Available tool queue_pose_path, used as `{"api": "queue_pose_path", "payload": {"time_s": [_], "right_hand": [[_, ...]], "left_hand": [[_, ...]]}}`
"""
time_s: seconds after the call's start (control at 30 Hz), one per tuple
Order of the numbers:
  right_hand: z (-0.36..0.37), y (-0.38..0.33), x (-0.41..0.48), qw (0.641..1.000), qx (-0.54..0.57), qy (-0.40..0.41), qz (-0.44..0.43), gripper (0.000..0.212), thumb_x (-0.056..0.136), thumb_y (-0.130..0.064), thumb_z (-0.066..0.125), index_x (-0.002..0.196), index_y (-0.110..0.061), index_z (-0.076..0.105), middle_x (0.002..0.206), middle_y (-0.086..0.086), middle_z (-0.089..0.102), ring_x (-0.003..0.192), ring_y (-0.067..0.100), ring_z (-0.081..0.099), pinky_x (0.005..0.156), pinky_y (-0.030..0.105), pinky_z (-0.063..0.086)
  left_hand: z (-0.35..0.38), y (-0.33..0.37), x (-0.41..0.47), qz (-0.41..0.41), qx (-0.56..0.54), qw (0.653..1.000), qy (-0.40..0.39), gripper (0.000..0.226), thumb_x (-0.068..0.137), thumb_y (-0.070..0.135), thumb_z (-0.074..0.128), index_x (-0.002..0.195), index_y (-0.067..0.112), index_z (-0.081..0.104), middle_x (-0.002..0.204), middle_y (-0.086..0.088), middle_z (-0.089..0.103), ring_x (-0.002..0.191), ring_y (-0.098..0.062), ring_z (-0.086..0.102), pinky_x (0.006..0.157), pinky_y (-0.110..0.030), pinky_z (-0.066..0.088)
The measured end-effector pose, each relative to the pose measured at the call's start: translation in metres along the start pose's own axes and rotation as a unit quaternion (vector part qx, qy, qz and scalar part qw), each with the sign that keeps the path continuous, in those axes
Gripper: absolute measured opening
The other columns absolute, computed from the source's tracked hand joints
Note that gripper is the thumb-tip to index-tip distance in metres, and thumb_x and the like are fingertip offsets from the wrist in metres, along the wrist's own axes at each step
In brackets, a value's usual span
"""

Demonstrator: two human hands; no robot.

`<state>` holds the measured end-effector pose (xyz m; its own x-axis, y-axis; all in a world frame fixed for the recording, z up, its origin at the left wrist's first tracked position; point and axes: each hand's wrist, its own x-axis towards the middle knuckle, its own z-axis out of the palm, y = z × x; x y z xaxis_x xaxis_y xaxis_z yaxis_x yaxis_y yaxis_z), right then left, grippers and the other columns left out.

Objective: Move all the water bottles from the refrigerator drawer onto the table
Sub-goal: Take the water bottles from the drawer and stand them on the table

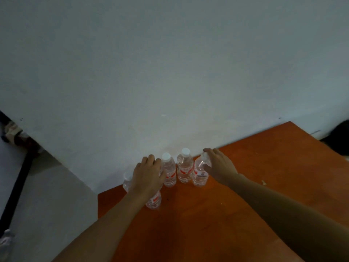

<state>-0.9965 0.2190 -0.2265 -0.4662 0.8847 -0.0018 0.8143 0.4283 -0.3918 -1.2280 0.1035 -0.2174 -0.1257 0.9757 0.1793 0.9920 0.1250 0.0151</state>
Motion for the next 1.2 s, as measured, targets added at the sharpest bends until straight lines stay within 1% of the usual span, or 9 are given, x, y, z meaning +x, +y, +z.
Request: {"api": "queue_pose_path", "payload": {"time_s": [0.1,0.2,0.27,0.37,0.47,0.6,0.9,1.07,1.2], "right_hand": [[-0.018,0.017,-0.029,1.000,0.000,0.005,0.017,0.057,0.090,-0.030,0.061,0.140,-0.022,0.036,0.140,0.005,0.045,0.122,0.024,0.049,0.094,0.036,0.046],[-0.038,0.056,-0.075,0.998,-0.006,-0.019,0.057,0.051,0.093,-0.031,0.057,0.139,-0.021,0.039,0.137,0.004,0.045,0.119,0.025,0.049,0.096,0.038,0.046],[-0.055,0.091,-0.113,0.995,-0.016,-0.042,0.085,0.045,0.094,-0.034,0.055,0.136,-0.020,0.043,0.136,0.004,0.045,0.118,0.025,0.050,0.099,0.043,0.045],[-0.087,0.151,-0.184,0.989,-0.030,-0.049,0.137,0.041,0.096,-0.033,0.053,0.134,-0.020,0.047,0.138,0.004,0.045,0.119,0.024,0.050,0.097,0.037,0.045],[-0.125,0.217,-0.263,0.980,-0.038,-0.036,0.194,0.037,0.095,-0.036,0.054,0.129,-0.023,0.050,0.128,0.003,0.051,0.107,0.020,0.054,0.086,0.032,0.048],[-0.177,0.294,-0.366,0.960,-0.038,0.007,0.278,0.033,0.091,-0.037,0.059,0.121,-0.023,0.057,0.118,0.000,0.058,0.101,0.017,0.057,0.085,0.028,0.049],[-0.249,0.436,-0.544,0.899,-0.044,0.080,0.428,0.037,0.090,-0.044,0.056,0.123,-0.027,0.056,0.123,-0.001,0.058,0.106,0.021,0.058,0.087,0.034,0.048],[-0.271,0.516,-0.601,0.864,-0.030,0.109,0.490,0.037,0.090,-0.041,0.057,0.124,-0.025,0.057,0.122,-0.001,0.060,0.104,0.019,0.058,0.081,0.030,0.045],[-0.307,0.588,-0.639,0.828,-0.023,0.132,0.544,0.039,0.088,-0.043,0.057,0.123,-0.026,0.057,0.122,0.000,0.058,0.104,0.018,0.058,0.085,0.033,0.047]], "left_hand": [[-0.012,0.038,0.006,0.046,-0.022,0.998,0.030,0.023,0.089,0.033,0.053,0.097,0.013,0.060,0.094,-0.005,0.058,0.085,-0.023,0.055,0.068,-0.035,0.045],[-0.021,0.097,0.009,0.088,-0.052,0.995,0.010,0.030,0.091,0.035,0.051,0.109,0.013,0.060,0.104,-0.006,0.062,0.093,-0.025,0.058,0.070,-0.036,0.048],[-0.027,0.147,0.008,0.129,-0.061,0.990,-0.011,0.029,0.091,0.035,0.050,0.109,0.014,0.058,0.107,-0.006,0.061,0.097,-0.026,0.059,0.071,-0.036,0.047],[-0.036,0.237,0.000,0.188,-0.080,0.979,-0.026,0.020,0.092,0.036,0.048,0.096,0.017,0.054,0.097,-0.003,0.058,0.090,-0.024,0.059,0.068,-0.035,0.045],[-0.043,0.338,-0.017,0.238,-0.088,0.966,-0.043,0.019,0.093,0.037,0.046,0.096,0.020,0.053,0.093,0.001,0.057,0.082,-0.019,0.058,0.063,-0.030,0.044],[-0.049,0.474,-0.045,0.323,-0.128,0.936,-0.063,0.018,0.093,0.037,0.048,0.092,0.020,0.054,0.089,0.001,0.060,0.076,-0.017,0.059,0.068,-0.034,0.053],[-0.057,0.728,-0.094,0.472,-0.169,0.860,-0.096,0.015,0.091,0.037,0.052,0.085,0.023,0.053,0.080,0.005,0.057,0.070,-0.013,0.058,0.069,-0.035,0.056],[-0.050,0.852,-0.086,0.538,-0.162,0.823,-0.081,0.021,0.092,0.040,0.047,0.094,0.020,0.055,0.091,0.002,0.062,0.078,-0.018,0.059,0.072,-0.035,0.052],[-0.052,0.959,-0.074,0.581,-0.160,0.794,-0.080,0.022,0.091,0.038,0.047,0.096,0.018,0.054,0.095,0.000,0.063,0.085,-0.022,0.059,0.069,-0.031,0.041]]}}
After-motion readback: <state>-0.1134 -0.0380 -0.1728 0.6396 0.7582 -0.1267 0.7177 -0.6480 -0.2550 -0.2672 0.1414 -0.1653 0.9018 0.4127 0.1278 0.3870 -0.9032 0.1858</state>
